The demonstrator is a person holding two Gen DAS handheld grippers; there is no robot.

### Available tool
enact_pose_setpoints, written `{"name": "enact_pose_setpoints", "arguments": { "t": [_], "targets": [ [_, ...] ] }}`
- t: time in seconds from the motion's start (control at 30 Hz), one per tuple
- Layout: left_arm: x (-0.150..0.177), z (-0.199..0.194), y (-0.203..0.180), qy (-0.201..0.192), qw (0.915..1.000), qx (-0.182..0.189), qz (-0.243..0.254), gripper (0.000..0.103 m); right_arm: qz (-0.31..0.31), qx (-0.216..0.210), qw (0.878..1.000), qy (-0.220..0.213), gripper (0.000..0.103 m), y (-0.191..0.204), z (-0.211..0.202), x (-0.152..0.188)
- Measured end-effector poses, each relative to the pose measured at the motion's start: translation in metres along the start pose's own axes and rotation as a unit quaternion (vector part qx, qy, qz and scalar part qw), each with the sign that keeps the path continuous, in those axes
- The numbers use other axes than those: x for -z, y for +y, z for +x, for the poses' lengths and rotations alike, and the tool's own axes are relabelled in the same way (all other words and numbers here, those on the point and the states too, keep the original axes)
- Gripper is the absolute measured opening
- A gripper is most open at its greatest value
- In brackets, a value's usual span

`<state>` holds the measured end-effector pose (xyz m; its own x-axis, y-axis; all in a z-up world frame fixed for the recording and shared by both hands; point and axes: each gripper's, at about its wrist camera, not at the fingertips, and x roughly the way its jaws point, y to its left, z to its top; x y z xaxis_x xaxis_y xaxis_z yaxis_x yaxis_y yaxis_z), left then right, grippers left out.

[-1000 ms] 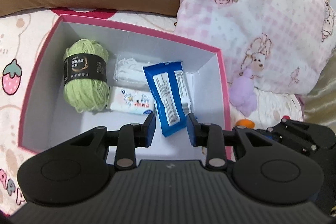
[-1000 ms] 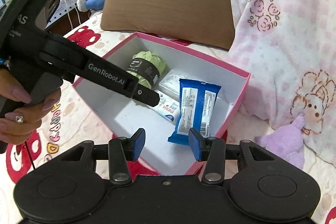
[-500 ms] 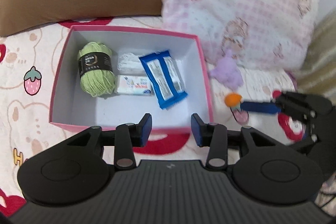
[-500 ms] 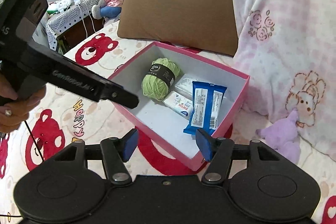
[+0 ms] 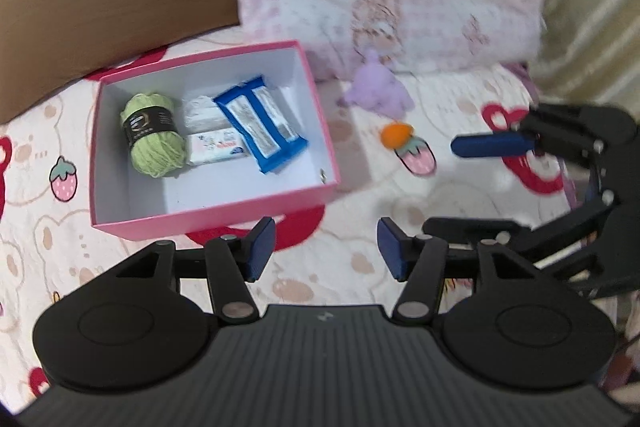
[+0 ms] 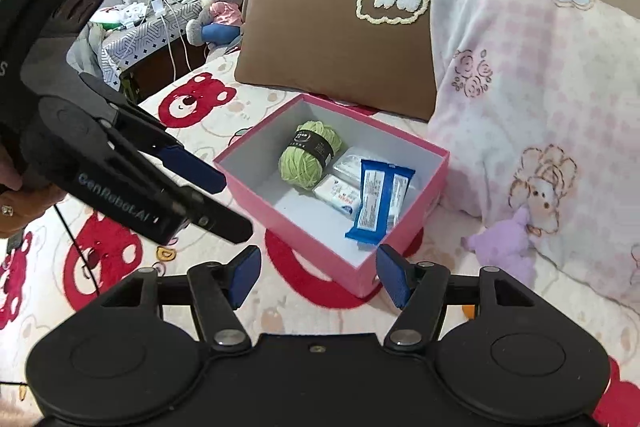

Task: Organize objects
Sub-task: 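Withdraw the left tool from the box toward the orange sponge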

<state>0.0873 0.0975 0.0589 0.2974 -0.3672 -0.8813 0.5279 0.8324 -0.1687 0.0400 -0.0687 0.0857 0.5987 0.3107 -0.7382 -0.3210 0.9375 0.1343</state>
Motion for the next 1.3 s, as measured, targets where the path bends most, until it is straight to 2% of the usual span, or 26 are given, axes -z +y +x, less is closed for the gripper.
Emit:
{"name": "enact_pose_setpoints", "arguments": {
  "t": [0.17,0.3,0.43,0.73,0.97,1.07,1.17,1.3],
  "targets": [
    [0.004,-0.002,-0.028,0.022,0.9982,-0.014,0.053,0.055,-0.002,0.017,1.0,-0.002,0.069,-0.003,-0.02,0.013],
    [0.007,-0.006,-0.046,0.012,0.9973,-0.002,0.073,0.055,0.001,0.027,1.0,-0.002,0.069,-0.006,-0.03,0.026],
    [0.004,-0.002,-0.058,0.018,0.9971,0.027,0.069,0.055,0.009,0.031,0.999,0.002,0.069,-0.009,-0.034,0.042],
    [0.005,0.016,-0.084,0.026,0.9948,0.051,0.085,0.055,0.045,0.042,0.998,0.004,0.069,-0.029,-0.037,0.075],
    [0.017,0.047,-0.084,0.042,0.994,0.075,0.066,0.055,0.067,0.059,0.996,-0.005,0.069,-0.05,-0.031,0.098],
    [0.022,0.062,-0.077,0.048,0.995,0.074,0.046,0.055,0.09,0.065,0.994,-0.007,0.069,-0.06,-0.02,0.113],
    [0.025,0.071,-0.07,0.033,0.9966,0.069,0.032,0.055,0.091,0.08,0.993,-0.001,0.069,-0.066,-0.006,0.124],
    [0.026,0.077,-0.066,-0.01,0.9978,0.06,0.026,0.055,0.1,0.089,0.991,-0.006,0.069,-0.077,0.009,0.134]
  ]
}}
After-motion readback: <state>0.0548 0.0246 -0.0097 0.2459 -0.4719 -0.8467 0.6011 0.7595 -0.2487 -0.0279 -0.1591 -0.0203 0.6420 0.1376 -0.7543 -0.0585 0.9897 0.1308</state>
